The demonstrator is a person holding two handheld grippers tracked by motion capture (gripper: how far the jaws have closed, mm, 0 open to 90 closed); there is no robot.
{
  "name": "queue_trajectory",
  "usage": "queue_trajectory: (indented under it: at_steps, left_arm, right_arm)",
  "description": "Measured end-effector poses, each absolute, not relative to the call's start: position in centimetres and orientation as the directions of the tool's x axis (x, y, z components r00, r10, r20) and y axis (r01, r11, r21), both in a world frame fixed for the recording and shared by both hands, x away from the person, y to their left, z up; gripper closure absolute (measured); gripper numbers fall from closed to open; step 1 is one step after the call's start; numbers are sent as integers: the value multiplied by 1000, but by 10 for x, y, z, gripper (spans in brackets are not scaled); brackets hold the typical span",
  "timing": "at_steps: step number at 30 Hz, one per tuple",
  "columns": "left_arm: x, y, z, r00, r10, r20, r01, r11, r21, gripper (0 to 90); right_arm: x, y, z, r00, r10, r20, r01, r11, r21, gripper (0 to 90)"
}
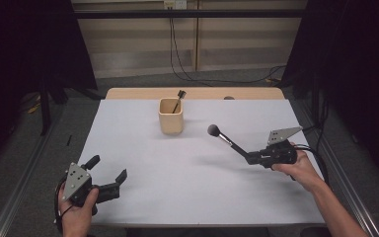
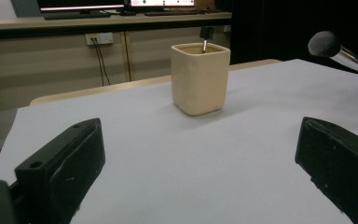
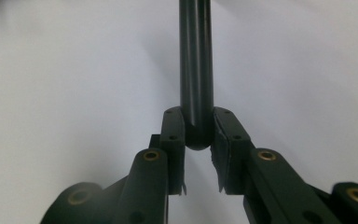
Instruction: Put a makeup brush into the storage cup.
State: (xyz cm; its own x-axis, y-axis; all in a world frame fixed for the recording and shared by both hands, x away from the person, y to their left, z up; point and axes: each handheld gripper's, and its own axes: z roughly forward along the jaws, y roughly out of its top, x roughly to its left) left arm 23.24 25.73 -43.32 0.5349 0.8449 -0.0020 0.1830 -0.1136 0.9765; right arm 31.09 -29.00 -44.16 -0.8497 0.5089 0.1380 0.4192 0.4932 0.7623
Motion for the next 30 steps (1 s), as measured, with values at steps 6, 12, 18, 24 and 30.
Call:
queue_trajectory:
  at_steps: [6,12,18,24,30]
  left_arm:
    - [233,248,-431,554,833,-6,184,-115,976,16]
    - [236,231,-428,589,808,19,170,-147,974,15]
    - [240,212,-422,626,779,26,154,-156,976,14]
    - [247,189,-417,668,744,16,147,-153,977,15]
    - [256,165,-415,710,703,-34,169,-123,978,15]
  right_arm:
    - [304,-282,-444,-860,492,135,399,483,779,766]
    - [299,-281,-442,-857,497,140,382,426,820,766]
    - [295,-276,-438,-849,508,146,373,380,847,766]
    - [291,-275,-434,-852,499,160,361,338,869,766]
    - [288,-272,-431,-856,490,167,348,307,886,766]
